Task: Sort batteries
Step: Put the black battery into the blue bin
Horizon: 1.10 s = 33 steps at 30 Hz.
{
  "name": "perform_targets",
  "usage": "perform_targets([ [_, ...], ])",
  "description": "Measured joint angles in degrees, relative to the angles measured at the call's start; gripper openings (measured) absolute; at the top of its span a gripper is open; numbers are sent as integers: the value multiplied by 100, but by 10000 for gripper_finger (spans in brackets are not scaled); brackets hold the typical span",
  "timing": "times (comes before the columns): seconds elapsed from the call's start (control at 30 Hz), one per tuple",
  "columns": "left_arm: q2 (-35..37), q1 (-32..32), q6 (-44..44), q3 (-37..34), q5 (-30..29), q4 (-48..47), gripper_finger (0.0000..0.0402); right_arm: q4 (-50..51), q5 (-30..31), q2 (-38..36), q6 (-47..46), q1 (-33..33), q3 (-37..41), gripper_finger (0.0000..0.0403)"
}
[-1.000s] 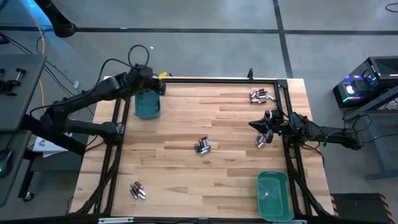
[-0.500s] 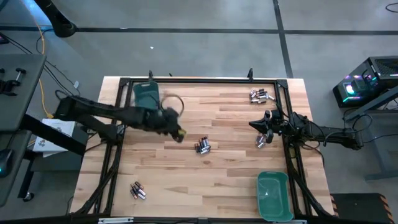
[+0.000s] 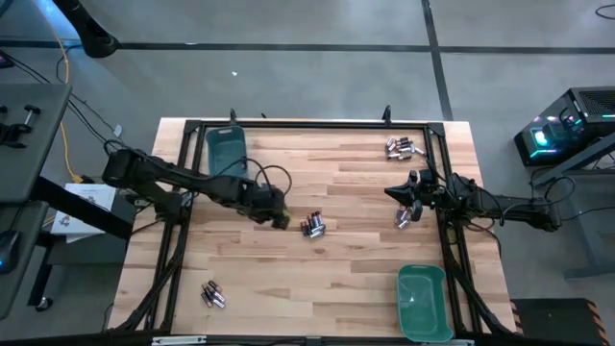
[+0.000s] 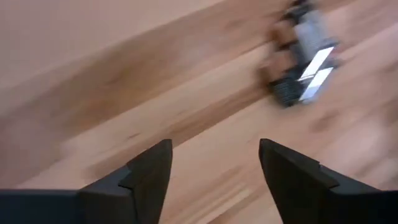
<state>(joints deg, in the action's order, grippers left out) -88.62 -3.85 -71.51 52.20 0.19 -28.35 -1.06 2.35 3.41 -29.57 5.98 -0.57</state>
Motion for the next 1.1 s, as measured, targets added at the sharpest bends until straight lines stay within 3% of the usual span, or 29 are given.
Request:
perform_targets([
  [0.17, -535, -27, -127, 90, 104, 1110, 253, 0, 0, -1, 1, 1, 0, 0],
  [0.5, -1773, -144, -630, 821, -35, 1147, 247, 0, 0, -1, 1, 0, 2, 0],
  [0.8, -1937, -282, -1586, 960, -745, 817, 241, 0, 0, -1, 1, 2, 2, 0],
  [1.1, -2002, -271, -1631, 962, -798, 491, 207, 0, 0, -1, 1, 1, -1, 0],
])
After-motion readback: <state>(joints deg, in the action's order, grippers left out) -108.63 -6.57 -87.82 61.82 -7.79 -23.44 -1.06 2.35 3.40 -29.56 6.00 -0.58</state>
